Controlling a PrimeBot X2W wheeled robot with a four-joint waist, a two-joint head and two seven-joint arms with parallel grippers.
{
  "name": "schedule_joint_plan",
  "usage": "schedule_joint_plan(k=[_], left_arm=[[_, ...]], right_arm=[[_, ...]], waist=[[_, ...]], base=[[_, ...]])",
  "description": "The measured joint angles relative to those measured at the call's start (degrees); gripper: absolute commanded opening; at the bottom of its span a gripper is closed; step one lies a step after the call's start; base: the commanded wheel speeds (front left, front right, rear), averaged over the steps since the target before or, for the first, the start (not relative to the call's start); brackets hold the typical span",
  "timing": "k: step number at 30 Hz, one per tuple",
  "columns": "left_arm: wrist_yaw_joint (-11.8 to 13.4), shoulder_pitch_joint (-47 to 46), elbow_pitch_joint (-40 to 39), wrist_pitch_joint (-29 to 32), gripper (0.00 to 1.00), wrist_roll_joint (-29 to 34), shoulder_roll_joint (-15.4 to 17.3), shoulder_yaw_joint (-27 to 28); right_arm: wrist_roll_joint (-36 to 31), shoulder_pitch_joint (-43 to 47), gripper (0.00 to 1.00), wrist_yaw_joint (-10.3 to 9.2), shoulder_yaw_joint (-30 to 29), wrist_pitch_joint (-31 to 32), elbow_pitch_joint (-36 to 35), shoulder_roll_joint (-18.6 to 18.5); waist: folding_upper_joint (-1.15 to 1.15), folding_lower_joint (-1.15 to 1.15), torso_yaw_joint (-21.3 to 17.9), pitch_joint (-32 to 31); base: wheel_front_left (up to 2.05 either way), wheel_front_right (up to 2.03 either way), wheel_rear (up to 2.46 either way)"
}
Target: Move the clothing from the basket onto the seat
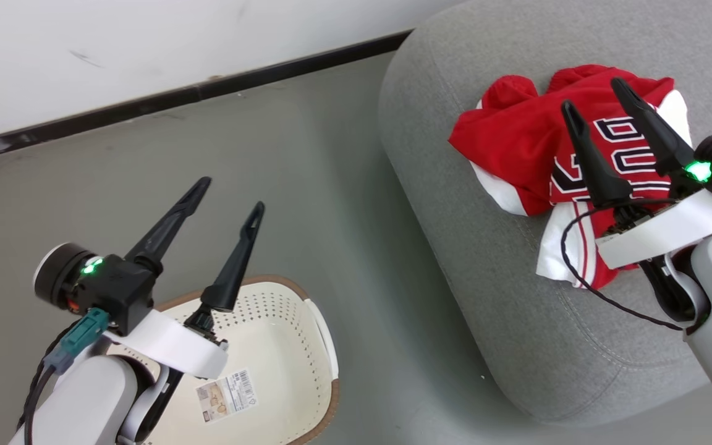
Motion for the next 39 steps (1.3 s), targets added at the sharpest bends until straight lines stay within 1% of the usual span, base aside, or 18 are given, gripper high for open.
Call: schedule_joint_plan(k=[8,9,13,18,22,30,34,39], left_arm=[[3.88,4.17,1.66,-0.67,1.0,-1.53,-0.67,3.14],[4.99,5.23,1.89,-0.68,1.0,-2.07,-1.19,4.0],[7.3,7.31,2.53,-0.74,1.0,-3.13,-2.3,5.98],[9.43,9.07,2.74,-1.19,1.0,-3.67,-3.61,8.33],[10.53,10.12,2.75,-1.19,1.0,-3.65,-4.08,8.79],[11.71,12.62,4.02,-1.2,1.0,-2.97,-4.52,8.94],[12.62,13.64,4.46,-1.2,1.0,-1.96,-4.68,9.02],[13.33,14.49,4.41,-1.2,1.0,-1.22,-6.09,9.61]], right_arm=[[-2.5,-1.32,1.0,0.0,-0.4,-0.09,1.89,4.0],[-3.44,-1.32,1.0,0.0,-0.24,-0.09,2.44,5.02],[-4.82,-1.31,1.0,0.0,-0.92,-0.09,3.71,6.39],[-6.94,-1.05,1.0,0.0,-2.91,-0.13,5.23,8.72],[-8.59,0.0,1.0,0.0,-4.58,-0.24,5.97,10.34],[-11.49,3.93,1.0,0.0,-7.25,-0.25,7.49,13.5],[-12.77,6.1,1.0,0.0,-8.09,-0.25,8.68,14.27],[-14.54,9.16,1.0,0.0,-8.33,-0.25,9.36,15.15]], waist=[[0.0,0.0,2.94,-1.87],[0.0,0.0,3.72,-2.35],[0.0,0.0,5.34,-3.35],[0.0,0.0,7.37,-4.7],[0.0,0.0,8.86,-5.86],[0.0,0.0,11.56,-8.39],[0.0,0.0,12.83,-9.66],[0.0,0.0,14.32,-11.22]], base=[[0.0,0.0,0.0],[0.0,0.0,0.0],[0.0,0.0,0.0],[0.0,0.0,0.0],[0.0,0.0,0.0],[0.0,0.0,0.0],[0.0,0.0,0.0],[0.0,0.0,0.0]])
